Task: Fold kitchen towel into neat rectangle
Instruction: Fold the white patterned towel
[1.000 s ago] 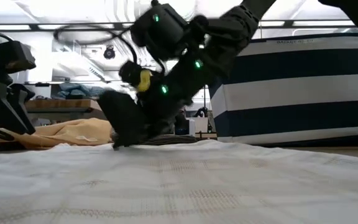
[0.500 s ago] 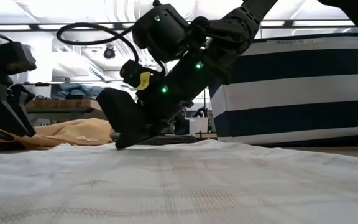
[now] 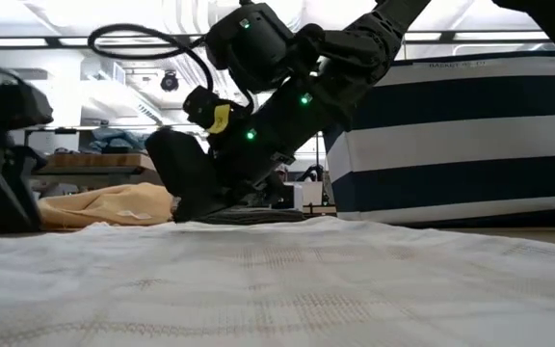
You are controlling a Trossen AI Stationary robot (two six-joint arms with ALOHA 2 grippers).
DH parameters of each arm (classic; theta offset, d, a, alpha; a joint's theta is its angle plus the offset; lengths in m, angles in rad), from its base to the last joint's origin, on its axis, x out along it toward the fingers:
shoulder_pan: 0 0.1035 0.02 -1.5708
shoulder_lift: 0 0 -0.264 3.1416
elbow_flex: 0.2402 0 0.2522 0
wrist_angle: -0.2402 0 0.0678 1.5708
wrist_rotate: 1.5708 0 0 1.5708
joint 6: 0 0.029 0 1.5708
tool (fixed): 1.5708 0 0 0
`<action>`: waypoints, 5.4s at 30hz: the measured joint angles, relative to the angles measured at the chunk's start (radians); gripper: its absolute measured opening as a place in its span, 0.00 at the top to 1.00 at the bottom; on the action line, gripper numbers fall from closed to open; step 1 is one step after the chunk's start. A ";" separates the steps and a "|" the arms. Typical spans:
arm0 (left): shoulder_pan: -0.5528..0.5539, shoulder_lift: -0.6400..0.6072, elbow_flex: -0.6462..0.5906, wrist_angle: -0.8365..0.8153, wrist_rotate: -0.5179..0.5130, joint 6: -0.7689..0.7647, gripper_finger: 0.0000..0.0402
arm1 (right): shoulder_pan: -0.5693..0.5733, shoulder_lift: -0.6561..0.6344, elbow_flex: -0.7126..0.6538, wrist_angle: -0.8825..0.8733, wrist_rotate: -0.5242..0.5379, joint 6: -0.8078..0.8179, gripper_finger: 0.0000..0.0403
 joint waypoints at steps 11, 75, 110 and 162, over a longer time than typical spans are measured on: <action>0.001 0.058 -0.028 0.113 -0.058 0.064 0.72 | 0.000 0.000 0.000 0.077 0.000 -0.044 0.99; 0.019 0.189 0.041 0.157 -0.218 0.458 0.98 | 0.000 0.000 0.000 0.135 -0.001 -0.023 1.00; 0.026 0.217 0.117 0.017 -0.279 0.441 1.00 | -0.052 -0.002 0.045 -0.093 -0.102 0.028 0.79; 0.095 0.383 0.056 0.235 -0.295 0.317 0.68 | -0.046 -0.007 0.046 -0.055 -0.113 0.047 0.67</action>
